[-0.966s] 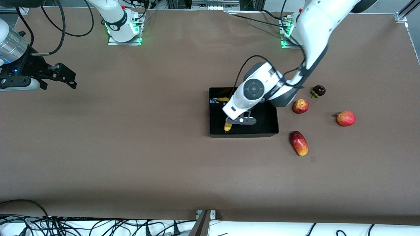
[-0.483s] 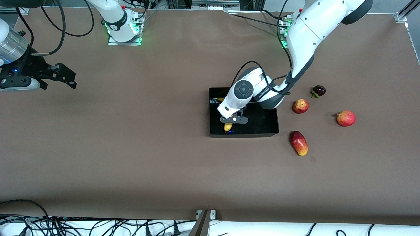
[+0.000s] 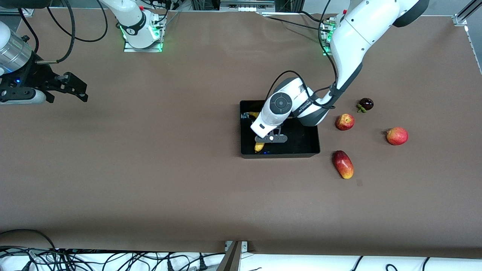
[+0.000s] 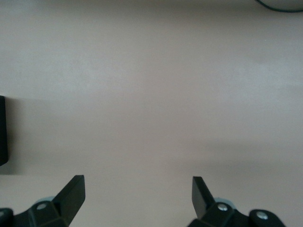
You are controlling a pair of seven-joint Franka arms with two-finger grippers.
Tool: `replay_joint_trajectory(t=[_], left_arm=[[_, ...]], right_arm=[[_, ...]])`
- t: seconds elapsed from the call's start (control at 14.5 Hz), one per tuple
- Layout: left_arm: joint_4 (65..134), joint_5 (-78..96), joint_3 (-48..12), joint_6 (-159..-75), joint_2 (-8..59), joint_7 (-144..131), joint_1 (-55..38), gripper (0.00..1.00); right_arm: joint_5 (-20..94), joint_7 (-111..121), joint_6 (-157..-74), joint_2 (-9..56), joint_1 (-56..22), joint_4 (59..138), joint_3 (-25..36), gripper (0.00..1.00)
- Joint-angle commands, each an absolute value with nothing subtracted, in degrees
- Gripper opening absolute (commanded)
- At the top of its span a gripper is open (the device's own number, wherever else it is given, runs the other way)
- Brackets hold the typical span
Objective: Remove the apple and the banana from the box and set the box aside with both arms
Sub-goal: 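Move the left gripper back into the tray and grasp the banana, then lift the banana out and set it down beside the mango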
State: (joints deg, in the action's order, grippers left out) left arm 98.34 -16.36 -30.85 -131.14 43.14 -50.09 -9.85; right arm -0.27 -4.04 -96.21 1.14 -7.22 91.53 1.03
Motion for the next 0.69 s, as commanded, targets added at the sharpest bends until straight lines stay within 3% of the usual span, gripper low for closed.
replay_joint_trajectory(t=[0.0, 0.34, 0.62], left_arm=[[95.6, -17.8, -31.0, -122.6, 37.9, -51.0, -9.3, 0.0], [85.3, -16.9, -31.2, -104.4, 35.5, -44.3, -8.1, 0.03], [80.7, -17.0, -31.1, -93.4, 34.7, -27.3, -0.5, 0.05]], right_arm=[[-0.5, -4.1, -95.4, 1.1, -7.5, 90.8, 1.1, 1.0], [-0.5, -4.1, -95.4, 1.1, -7.5, 90.8, 1.1, 1.0], [-0.5, -4.1, -95.4, 1.1, -7.5, 90.8, 1.1, 1.0]])
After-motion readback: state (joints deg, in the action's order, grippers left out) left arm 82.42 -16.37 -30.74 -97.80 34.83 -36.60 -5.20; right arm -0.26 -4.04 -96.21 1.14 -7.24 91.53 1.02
